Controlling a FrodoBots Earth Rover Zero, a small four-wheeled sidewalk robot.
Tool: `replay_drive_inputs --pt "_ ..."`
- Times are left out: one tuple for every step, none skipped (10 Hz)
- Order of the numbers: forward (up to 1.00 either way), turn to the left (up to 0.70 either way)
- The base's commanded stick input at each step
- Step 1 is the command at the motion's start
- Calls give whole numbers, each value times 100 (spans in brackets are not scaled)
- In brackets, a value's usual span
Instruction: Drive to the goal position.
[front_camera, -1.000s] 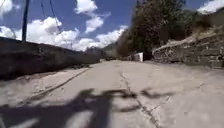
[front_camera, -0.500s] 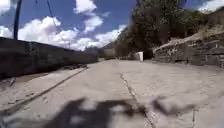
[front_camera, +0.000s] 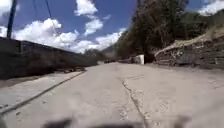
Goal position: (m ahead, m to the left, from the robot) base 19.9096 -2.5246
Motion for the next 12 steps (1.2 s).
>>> replay_drive_inputs --pt "100 -1" --pt "100 -1" --pt "100 -1" --pt "100 -1" --pt "100 -1" --pt "100 -1" --pt "100 -1" --pt "100 -1" --pt "100 -1" --pt "100 -1" --pt "100 -1" --pt "100 -1"
